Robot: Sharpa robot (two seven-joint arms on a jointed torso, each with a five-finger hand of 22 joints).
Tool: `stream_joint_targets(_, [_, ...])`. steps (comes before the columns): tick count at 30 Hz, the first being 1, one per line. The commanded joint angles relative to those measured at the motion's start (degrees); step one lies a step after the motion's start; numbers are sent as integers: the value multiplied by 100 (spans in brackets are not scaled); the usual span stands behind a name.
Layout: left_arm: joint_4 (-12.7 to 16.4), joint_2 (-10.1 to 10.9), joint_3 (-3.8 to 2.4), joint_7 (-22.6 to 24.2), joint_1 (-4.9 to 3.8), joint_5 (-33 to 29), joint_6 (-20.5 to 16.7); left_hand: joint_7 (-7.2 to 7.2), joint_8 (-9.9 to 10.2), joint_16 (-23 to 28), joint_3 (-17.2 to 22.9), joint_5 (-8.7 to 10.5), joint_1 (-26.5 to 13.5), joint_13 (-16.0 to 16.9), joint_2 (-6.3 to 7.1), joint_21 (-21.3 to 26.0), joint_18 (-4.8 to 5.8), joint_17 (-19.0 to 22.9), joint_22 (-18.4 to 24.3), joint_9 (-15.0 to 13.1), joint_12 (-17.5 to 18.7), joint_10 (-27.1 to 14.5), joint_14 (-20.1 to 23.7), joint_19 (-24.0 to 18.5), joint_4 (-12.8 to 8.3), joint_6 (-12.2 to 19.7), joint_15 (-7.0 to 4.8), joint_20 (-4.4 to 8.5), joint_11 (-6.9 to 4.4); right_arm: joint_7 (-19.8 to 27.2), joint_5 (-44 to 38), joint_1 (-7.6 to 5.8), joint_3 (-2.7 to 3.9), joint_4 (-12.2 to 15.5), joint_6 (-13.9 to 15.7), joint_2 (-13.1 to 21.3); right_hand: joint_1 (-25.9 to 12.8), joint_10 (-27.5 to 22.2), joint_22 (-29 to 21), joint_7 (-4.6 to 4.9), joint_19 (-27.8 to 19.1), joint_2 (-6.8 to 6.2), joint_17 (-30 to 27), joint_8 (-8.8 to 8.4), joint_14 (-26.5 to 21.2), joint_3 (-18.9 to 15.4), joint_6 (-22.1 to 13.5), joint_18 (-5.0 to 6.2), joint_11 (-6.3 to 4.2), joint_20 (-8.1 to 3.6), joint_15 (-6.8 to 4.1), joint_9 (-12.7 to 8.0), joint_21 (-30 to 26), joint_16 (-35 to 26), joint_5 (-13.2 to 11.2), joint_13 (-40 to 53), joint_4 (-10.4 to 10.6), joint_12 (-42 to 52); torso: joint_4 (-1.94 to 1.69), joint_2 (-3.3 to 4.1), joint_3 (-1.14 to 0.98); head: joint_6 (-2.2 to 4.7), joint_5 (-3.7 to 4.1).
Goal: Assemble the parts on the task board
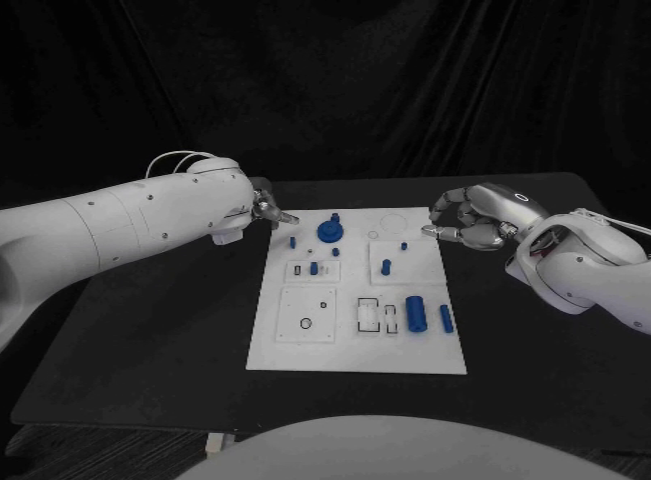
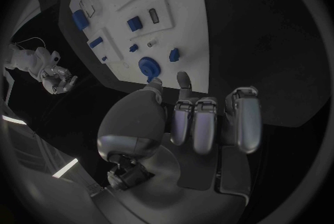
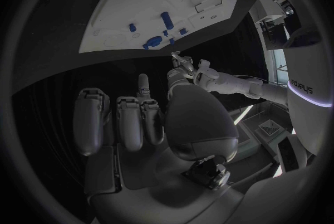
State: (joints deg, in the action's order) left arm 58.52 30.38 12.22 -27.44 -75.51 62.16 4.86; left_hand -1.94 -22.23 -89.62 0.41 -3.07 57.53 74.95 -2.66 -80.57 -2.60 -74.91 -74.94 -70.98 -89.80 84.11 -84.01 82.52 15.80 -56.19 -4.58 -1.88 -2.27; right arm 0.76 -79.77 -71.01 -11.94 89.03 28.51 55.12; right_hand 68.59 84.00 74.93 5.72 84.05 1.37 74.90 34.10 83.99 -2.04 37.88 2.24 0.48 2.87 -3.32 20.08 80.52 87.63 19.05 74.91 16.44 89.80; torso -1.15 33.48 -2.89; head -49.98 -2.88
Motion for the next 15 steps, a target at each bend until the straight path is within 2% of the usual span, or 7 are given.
stream_joint_targets(1, [-177, -87, -7, 289, 41, 137, 107, 3, 31, -38, -31, -18, 61, 1505, 18, 45, -20, -1509, -1052, 8, -20, 589, -599, -29, -4, 47, 36, -30, 48, -20, 6, 14, 4, 4, -51, -4, -26, 600, 1166, 19, 156, 26, 930, -37, 484, -12, -2, 30, 56, 43, 46, -5, -25, -21, 31, 1509, 9, 20, -6, -4, 3, -2, 6])
stream_joint_targets(9, [-458, -232, -7, 384, 147, 149, 223, -59, 192, -38, -118, -3, 45, 1505, 13, 110, -33, -1509, -1044, 59, -20, 589, -599, -80, 46, 166, 88, -75, 106, -18, 6, 14, 4, 7, -57, -7, -24, 600, 1165, 20, 156, 33, 932, -42, 485, -13, 5, 30, 59, 44, 48, -13, -27, -20, 45, 1509, 8, 20, -2, -6, 2, -2, 12])
stream_joint_targets(15, [-553, -296, -7, 431, 208, 150, 294, -75, 241, -38, -143, -2, 34, 1505, 3, 132, -38, -1509, -1040, 81, -20, 589, -599, -98, 55, 181, 102, -88, 120, -23, 6, 16, 4, 14, -66, 3, -24, 600, 1165, 20, 156, 33, 932, -42, 485, -13, 5, 30, 59, 44, 48, -13, -27, -20, 45, 1509, 8, 20, 0, -11, -2, -2, 22])
